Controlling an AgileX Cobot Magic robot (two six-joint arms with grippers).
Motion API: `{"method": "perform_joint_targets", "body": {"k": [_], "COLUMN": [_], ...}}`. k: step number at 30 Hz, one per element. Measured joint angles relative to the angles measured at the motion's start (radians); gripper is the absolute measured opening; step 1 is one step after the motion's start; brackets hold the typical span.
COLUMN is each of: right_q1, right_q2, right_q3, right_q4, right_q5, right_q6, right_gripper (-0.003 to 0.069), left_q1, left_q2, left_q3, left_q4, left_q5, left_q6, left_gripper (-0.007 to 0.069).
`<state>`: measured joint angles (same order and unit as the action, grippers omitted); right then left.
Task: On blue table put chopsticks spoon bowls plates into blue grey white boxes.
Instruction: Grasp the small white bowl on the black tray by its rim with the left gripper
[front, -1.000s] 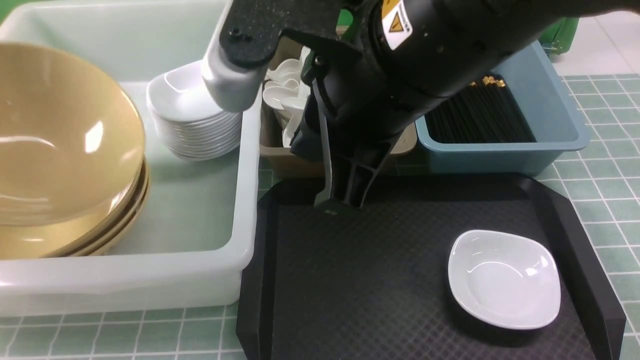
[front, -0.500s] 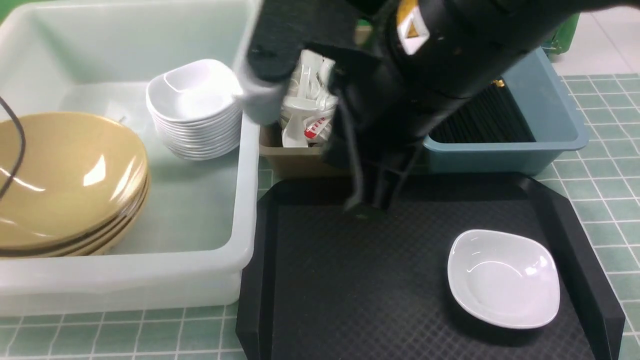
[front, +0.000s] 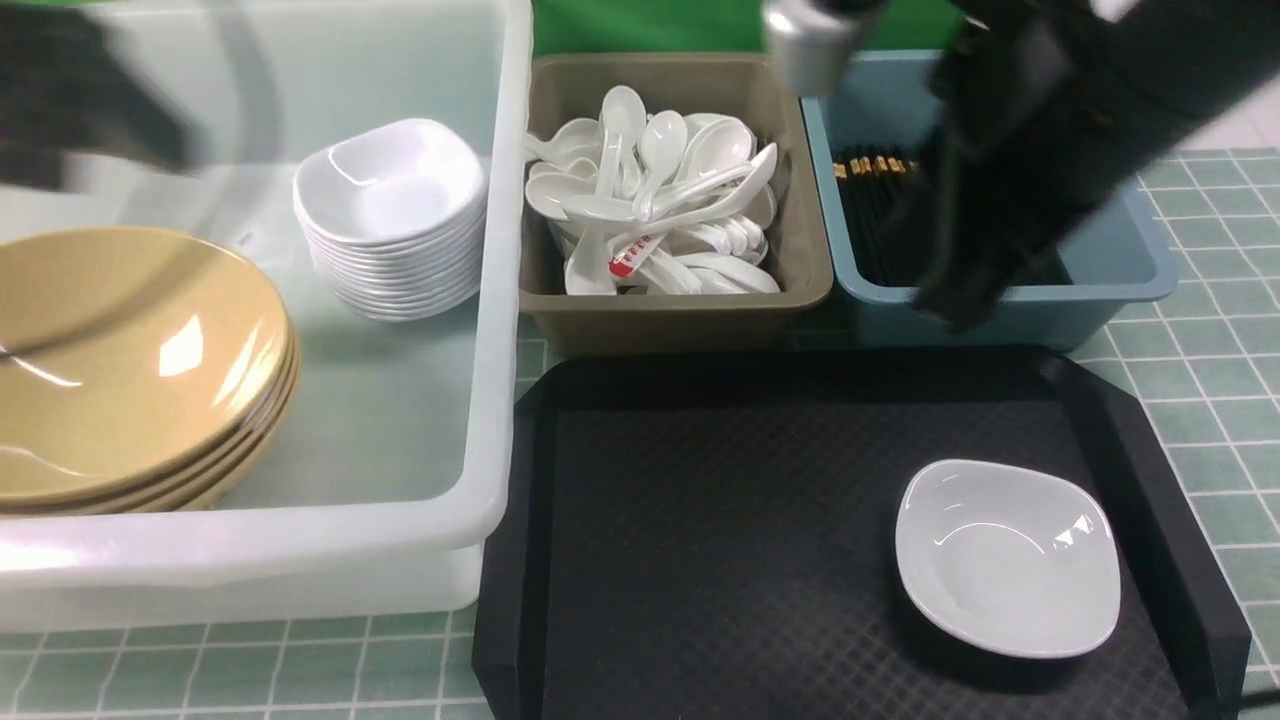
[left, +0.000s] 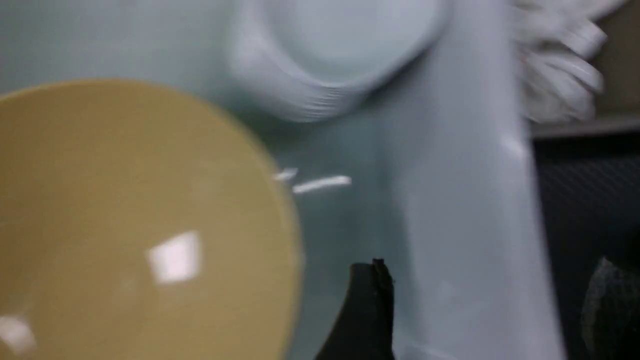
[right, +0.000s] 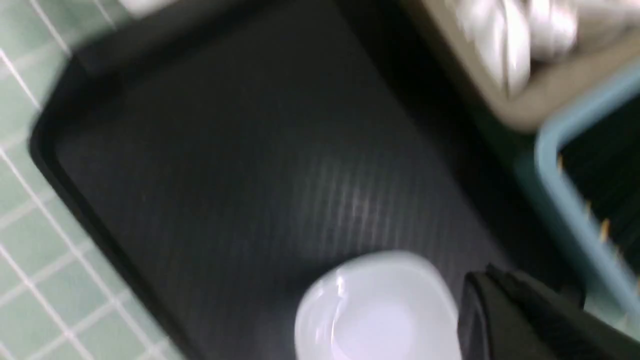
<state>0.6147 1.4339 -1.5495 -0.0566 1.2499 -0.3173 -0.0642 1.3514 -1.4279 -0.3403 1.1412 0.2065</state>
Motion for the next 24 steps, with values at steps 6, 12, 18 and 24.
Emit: {"method": "perform_joint_targets", "body": {"k": [6, 12, 18, 24], "right_q1": [-0.133, -0.239, -0.288, -0.293], "right_q2": [-0.176, -0.336, -0.462, -0.499], "right_q3": [0.26, 0.458, 0.55, 0.555], "right_q4": [-0.001, -0.004, -0.008, -0.008], "right_q5": [-0.01, -0.008, -0.006, 0.001], "right_q6": [0.06, 0.085, 0.099, 0.101], "right_gripper": [0.0048, 0.0048, 0.0048, 0.0048], "left_q1": [-0.415, -0.631, -0.722, -0.754], "left_q2": [0.164, 0.411, 0.67, 0.871], "left_q3": [0.0, -0.011, -0.186, -0.372], "left_q4": [0.031, 0.034, 0.04, 0.021], "left_q5": [-0.167, -0.312, -0.375, -0.371], "left_q6": [0.0, 0.005, 0.039, 0.06], "left_gripper": [0.0412, 0.0417, 0.0454, 0.0458]}}
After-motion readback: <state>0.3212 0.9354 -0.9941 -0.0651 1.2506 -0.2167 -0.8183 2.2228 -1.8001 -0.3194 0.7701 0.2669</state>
